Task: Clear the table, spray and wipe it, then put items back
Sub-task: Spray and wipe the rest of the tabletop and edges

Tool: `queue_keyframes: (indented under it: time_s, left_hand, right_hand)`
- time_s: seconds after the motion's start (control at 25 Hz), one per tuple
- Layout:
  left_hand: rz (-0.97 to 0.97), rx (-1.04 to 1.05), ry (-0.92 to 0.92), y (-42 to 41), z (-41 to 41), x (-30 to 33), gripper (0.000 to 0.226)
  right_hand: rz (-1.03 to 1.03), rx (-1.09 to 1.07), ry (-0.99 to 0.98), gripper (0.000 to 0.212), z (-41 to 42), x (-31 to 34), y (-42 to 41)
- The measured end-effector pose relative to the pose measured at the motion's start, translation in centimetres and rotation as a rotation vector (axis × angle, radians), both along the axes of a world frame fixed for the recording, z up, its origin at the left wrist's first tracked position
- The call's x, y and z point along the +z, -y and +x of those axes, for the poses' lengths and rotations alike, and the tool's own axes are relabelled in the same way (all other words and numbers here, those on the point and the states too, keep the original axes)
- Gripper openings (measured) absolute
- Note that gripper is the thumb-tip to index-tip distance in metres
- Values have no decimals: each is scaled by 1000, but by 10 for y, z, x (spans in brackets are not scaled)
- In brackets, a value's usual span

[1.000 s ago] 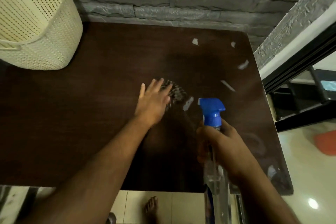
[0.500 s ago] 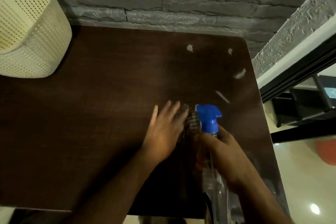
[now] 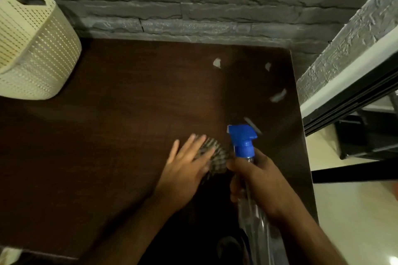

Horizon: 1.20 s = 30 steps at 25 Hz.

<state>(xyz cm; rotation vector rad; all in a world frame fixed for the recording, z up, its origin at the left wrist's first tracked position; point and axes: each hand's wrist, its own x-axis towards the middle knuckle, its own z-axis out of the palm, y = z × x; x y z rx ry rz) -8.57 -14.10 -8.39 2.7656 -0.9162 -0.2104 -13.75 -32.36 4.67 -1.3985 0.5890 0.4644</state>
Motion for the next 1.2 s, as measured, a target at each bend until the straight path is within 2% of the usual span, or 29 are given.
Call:
queue_keyframes:
  time_s: [0.08,0.2,0.24,0.32,0.44,0.52,0.6,0.68,0.72,0.84,0.92,0.96,1.08,1.2]
  left_hand:
    - [8,38,3,-22,4,3,51]
    - [43,302,-26,-4,107,9,48]
    - [67,328,-39,10,132,15,49]
    - [64,229,-9,37,139,15,50]
    - [24,-35,11,21,77,6,51]
    - [23,-41,13,-11,79,4,52]
    - [28,133,-10,-25,135,0,49]
    - [37,318,-27,-14,213,2,48]
    - [48,345,-48,3,238,8,49]
    - [-5,209,-68,46,224,9,50]
    - [-22,-1,-7,34,162,4,51]
    - [-9,-19,27,19,155,4,51]
    - [-37,192,11,10,242,-3,48]
    - [-52,339,-54,53,326,6,48]
  right_hand:
    - [-15,27,-5,23,3,-3,11]
    - [-34,62,2,25,17,-4,13]
    - [-34,75,10,26,23,-4,12]
    - [-17,92,14,27,32,-2,10]
    - [21,58,10,25,42,2,12]
    - [2,21,1,23,49,-1,17]
    - [-33,5,-15,24,62,-5,19]
    - [-43,-5,-9,26,81,-8,17]
    - [-35,-5,-4,27,90,-8,16]
    - [-13,-2,18,26,116,-10,16]
    - [-2,-30,38,23,128,-8,20]
    - [1,-54,37,24,135,-8,25]
    - [-4,-75,19,32,162,-10,36]
    - [-26,-85,56,31,186,-11,39]
